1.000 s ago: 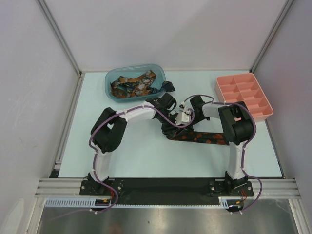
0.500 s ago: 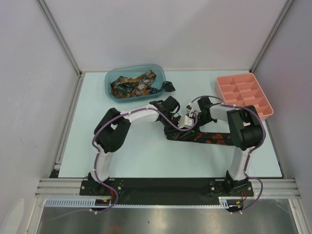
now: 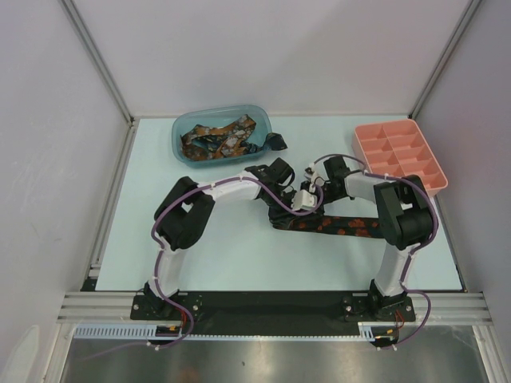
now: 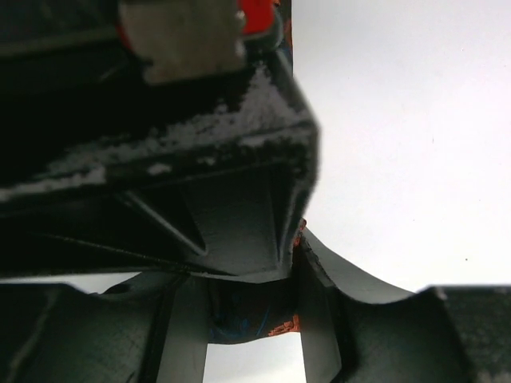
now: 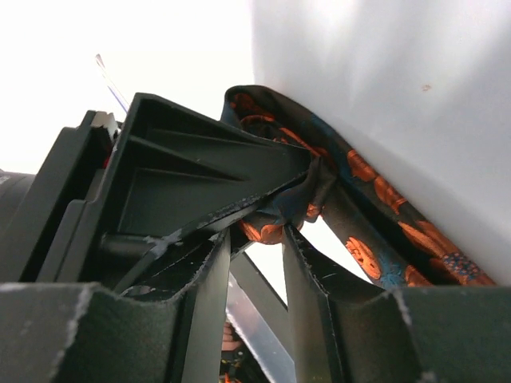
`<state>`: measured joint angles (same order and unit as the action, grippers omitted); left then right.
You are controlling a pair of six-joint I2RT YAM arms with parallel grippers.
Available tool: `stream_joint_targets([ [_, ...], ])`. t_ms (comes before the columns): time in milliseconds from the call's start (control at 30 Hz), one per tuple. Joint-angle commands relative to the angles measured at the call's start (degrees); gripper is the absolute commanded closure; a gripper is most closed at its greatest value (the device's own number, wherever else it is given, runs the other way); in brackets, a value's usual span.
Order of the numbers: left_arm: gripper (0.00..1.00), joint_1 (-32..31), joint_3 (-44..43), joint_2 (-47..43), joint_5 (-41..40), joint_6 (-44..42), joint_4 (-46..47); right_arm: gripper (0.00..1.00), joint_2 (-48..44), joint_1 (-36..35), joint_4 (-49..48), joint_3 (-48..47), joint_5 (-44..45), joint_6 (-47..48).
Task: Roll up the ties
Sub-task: Roll the tie at the center of the board.
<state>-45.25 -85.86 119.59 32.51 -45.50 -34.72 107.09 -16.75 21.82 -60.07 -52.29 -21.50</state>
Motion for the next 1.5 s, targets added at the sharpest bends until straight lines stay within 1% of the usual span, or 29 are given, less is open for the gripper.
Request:
stream_joint_targets([
  [0, 0.54, -1.1, 2.6, 2.9, -2.5, -0.8, -2.6, 0.65, 2.2, -0.7, -5.2, 0.7, 2.1, -2.9],
  [67, 0.54, -1.1, 2.9, 2.6, -2.5, -0.9, -2.5, 0.69, 3.0, -0.9, -5.0, 0.7, 3.2, -2.0],
  [100, 0.53, -1.1, 3.2, 2.4, -2.3, -0.8, -2.5, 0.76, 3.3, -0.8, -3.5, 0.5, 3.9, -1.3],
  [167, 0.52, -1.1, 3.6, 1.9, -2.2, -0.6, -2.0, 0.82, 3.7, -0.4, -1.3, 0.4, 5.3, 0.7],
  [200, 0.52, -1.1, 3.8, 2.0, -2.2, -0.5, -1.8, 0.90, 4.1, -0.2, -0.7, 0.3, 5.7, 1.3],
  [300, 0.51, -1.1, 3.8, 2.0, -2.0, -0.3, -1.9, 1.00, 4.2, 0.3, 1.0, 0.2, 7.3, 3.0],
  [400, 0.53, -1.1, 3.8, 2.1, -2.0, -0.2, -1.8, 1.00, 4.1, 0.7, 1.6, 0.1, 7.2, 3.7],
  [433, 0.53, -1.1, 3.8, 2.1, -1.9, -0.3, -1.9, 0.99, 3.6, 0.8, 1.6, 0.1, 7.2, 3.7],
  [533, 0.56, -1.1, 3.8, 2.1, -1.9, -0.5, -1.9, 0.83, 1.6, 0.8, 0.9, 0.6, 6.1, 3.2],
  [567, 0.56, -1.1, 3.8, 2.1, -1.8, -0.4, -1.9, 0.76, 1.2, 0.8, 0.5, 0.7, 5.5, 3.1],
  [600, 0.56, -1.0, 3.8, 2.1, -1.8, -0.5, -1.9, 0.61, 0.9, 0.7, 0.3, 0.6, 5.4, 3.0],
  [667, 0.56, -1.1, 3.6, 2.2, -1.8, -0.4, -1.9, 0.56, 0.6, 0.4, -0.6, 0.4, 5.0, 2.3],
  [767, 0.56, -1.0, 3.3, 2.3, -1.7, -0.4, -2.1, 0.55, 1.2, -0.3, -1.9, 0.1, 4.8, 1.4],
  [867, 0.56, -1.0, 3.1, 2.3, -1.7, -0.6, -2.3, 0.59, 2.4, -1.1, -3.5, 0.0, 4.5, 0.2],
  [933, 0.56, -1.0, 3.1, 2.3, -2.0, -0.6, -2.4, 0.71, 2.8, -1.2, -4.0, -0.3, 4.3, 0.0],
  [967, 0.55, -1.0, 3.1, 2.3, -2.0, -0.6, -2.3, 0.87, 3.1, -1.3, -3.6, -0.4, 4.4, 0.3],
  [1000, 0.54, -0.9, 2.9, 2.3, -1.8, -0.2, -2.4, 0.93, 3.2, -1.1, -3.1, -0.5, 4.5, 0.9],
  [1033, 0.50, -0.7, 3.0, 2.2, -1.6, 0.0, -2.5, 0.98, 3.6, -0.7, -1.5, -0.6, 4.9, 1.5],
  [1100, 0.41, 0.2, 3.2, 0.8, -0.2, 0.8, -2.3, 1.00, 4.2, 0.1, 0.2, -0.6, 5.5, 3.8],
  [1133, 0.33, 0.7, 3.6, -0.1, 1.9, 1.0, -1.8, 1.00, 4.3, 0.8, 1.7, -0.5, 6.2, 4.6],
  [1233, 0.22, 2.8, 7.0, -5.3, 5.4, 2.9, 2.9, 1.00, 4.3, 2.2, 4.4, -0.6, 8.1, 7.3],
  [1267, 0.20, 3.6, 8.2, -6.5, 5.9, 4.0, 6.1, 1.00, 4.3, 3.0, 4.9, -0.7, 8.5, 7.9],
  [1300, 0.18, 3.9, 9.7, -8.4, 6.3, 4.4, 7.2, 1.00, 4.4, 3.3, 5.4, -0.7, 9.0, 9.1],
  [1367, 0.17, 3.9, 11.6, -9.5, 6.1, 5.2, 10.4, 1.00, 4.8, 3.4, 6.8, -1.1, 10.0, 10.2],
  [1467, 0.16, 3.9, 11.5, -8.8, 5.0, 5.9, 12.5, 1.00, 6.1, 3.4, 8.4, -1.8, 12.0, 11.0],
])
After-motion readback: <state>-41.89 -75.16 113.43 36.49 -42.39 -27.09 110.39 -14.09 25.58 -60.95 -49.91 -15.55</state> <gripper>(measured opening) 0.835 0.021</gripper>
